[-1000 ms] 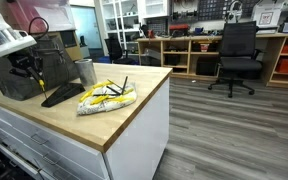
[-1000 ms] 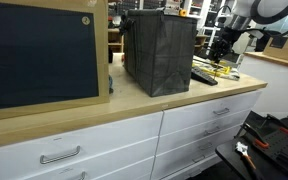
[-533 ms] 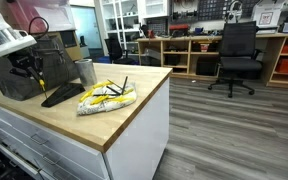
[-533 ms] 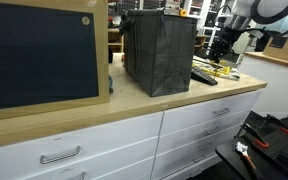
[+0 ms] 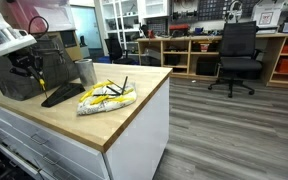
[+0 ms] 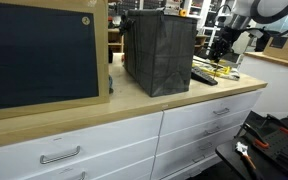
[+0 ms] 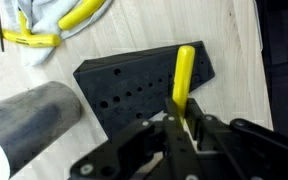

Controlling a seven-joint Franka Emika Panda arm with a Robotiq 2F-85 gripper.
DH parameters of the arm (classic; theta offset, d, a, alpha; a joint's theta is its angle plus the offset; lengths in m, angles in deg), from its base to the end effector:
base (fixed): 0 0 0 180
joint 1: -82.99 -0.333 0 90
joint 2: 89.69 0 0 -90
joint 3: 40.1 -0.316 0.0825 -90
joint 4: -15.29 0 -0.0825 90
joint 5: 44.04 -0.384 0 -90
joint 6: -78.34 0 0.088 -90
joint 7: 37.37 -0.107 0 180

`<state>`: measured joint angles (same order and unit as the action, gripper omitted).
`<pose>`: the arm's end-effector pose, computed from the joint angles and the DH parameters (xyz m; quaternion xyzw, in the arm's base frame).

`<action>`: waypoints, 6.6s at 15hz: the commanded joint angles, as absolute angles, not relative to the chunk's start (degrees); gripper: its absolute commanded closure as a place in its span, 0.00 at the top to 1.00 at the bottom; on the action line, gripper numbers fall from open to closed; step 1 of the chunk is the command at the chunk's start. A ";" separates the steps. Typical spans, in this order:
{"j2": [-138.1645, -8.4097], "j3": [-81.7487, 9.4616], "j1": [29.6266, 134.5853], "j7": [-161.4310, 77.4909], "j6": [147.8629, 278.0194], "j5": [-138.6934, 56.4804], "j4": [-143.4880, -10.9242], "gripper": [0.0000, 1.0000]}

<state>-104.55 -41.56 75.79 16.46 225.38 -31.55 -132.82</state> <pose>0.4401 0.0703 0.3733 0.8003 0.5832 0.0818 0.1131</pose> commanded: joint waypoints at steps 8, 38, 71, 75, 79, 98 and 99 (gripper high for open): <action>-104.16 -41.61 75.47 16.71 225.78 -31.00 -131.55 0.04; -101.95 -41.72 76.11 16.48 226.99 -28.94 -130.99 0.04; -106.75 -41.24 74.13 19.48 224.97 -31.19 -132.94 0.04; -106.42 -41.07 74.37 19.12 224.20 -31.27 -133.43 0.04; -104.69 -41.69 74.85 17.44 225.22 -29.98 -132.77 0.15; -104.53 -41.71 74.86 17.45 225.22 -29.98 -132.77 0.15; -104.53 -41.71 74.86 17.45 225.22 -29.98 -132.77 0.15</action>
<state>-104.50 -41.61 74.82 17.48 225.39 -29.94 -132.86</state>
